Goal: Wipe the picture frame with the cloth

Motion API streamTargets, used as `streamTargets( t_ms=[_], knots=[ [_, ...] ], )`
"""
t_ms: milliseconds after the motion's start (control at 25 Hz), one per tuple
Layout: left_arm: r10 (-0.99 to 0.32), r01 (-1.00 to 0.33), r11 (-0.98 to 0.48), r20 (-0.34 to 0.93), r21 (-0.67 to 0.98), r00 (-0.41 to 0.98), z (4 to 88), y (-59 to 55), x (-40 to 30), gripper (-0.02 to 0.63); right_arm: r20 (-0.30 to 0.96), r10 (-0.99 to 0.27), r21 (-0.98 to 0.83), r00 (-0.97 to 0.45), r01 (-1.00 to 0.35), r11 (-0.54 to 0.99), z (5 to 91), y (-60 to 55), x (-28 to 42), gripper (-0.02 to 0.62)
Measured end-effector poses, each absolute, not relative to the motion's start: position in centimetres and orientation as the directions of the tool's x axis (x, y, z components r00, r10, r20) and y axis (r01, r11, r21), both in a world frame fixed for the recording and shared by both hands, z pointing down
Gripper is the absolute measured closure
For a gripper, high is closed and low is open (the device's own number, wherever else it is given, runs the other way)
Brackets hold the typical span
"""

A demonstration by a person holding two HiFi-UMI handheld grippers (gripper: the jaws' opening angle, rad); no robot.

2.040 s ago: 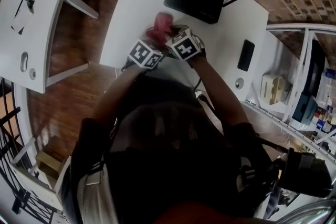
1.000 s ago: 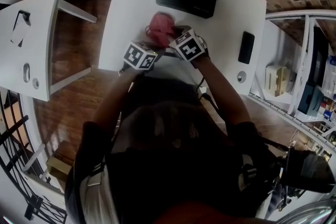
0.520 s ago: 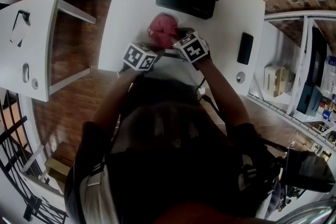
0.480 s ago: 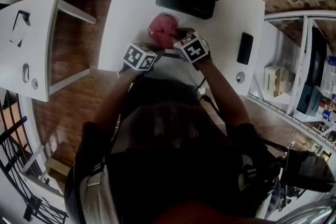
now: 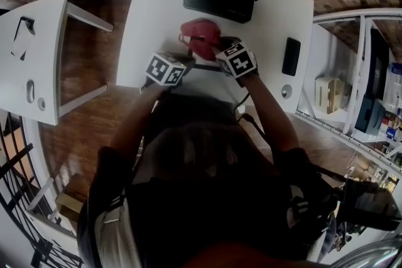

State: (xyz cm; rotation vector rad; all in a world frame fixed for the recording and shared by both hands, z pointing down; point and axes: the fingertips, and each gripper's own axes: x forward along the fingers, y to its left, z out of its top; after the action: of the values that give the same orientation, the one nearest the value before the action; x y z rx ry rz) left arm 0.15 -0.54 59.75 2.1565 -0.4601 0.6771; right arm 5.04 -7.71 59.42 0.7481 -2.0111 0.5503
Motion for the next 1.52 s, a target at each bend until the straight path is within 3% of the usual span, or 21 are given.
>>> streamTargets(
  t_ms=[1080,1400,1520],
  knots=[
    [-0.092,-0.523,-0.603,0.598,0.602,0.796,59.7,-0.6,0.3,0.606,0.843,-0.331,-0.115,-0.425,-0.742,0.661,59.1,-7.1,9.3,0.512],
    [-0.088,-0.518,-0.606,0.596,0.604,0.798,59.7,-0.6,0.3,0.605,0.779,-0.426,-0.112,-0.461,-0.770,0.628,58.5,-7.3,10.5,0.515],
    [-0.092,-0.519,-0.600,0.592,0.609,0.801,59.6,-0.6,0.2,0.606,0.780,-0.468,-0.089,-0.415,-0.814,0.573,58.2,-7.8,12.5,0.517]
  ],
)
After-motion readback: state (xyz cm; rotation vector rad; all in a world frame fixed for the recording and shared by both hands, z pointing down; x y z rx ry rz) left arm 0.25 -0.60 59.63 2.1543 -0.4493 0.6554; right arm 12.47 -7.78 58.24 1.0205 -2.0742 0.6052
